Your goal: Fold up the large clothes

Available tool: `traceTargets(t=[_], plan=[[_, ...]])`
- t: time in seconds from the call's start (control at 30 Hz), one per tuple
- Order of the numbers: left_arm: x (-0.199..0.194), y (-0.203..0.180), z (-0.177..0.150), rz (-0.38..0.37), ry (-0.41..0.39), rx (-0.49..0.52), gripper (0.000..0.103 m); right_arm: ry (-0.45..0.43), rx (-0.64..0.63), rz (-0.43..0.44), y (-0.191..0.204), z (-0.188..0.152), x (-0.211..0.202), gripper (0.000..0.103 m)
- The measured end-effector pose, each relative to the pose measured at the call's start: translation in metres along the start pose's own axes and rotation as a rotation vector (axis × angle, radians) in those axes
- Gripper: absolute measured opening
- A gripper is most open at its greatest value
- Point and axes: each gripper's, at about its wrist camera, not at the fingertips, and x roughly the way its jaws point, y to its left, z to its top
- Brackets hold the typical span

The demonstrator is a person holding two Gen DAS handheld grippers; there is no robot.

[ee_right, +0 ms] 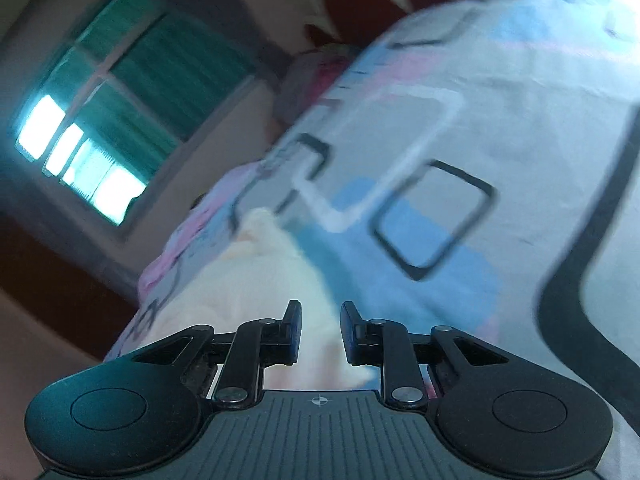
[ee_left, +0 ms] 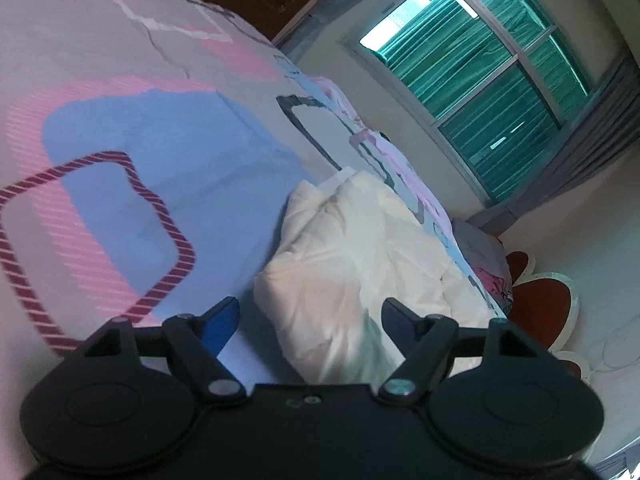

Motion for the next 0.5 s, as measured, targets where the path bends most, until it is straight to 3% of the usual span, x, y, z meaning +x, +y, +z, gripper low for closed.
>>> traceTargets(t=[0.2,0.37,0.47,0.5], plan=[[0.022,0.003,0.003,-0.011,0.018,-0.047,0.073,0.062,-0.139,0.09,0.064,-0.019,0.027,0.022],[0.033,0.009,0.009,-0.035,0.035,-0.055,0.069,0.099,-0.228,0.103,0.098,-0.038,0.047,0.022],[0.04,0.013,0.014,-0.073,0.06,-0.056,0.058,0.129,-0.281,0.121,0.113,-0.048,0.059,0.022],[0.042,0.014,0.015,-0.09,0.072,-0.055,0.05,0.139,-0.303,0.128,0.121,-0.051,0.065,0.022]])
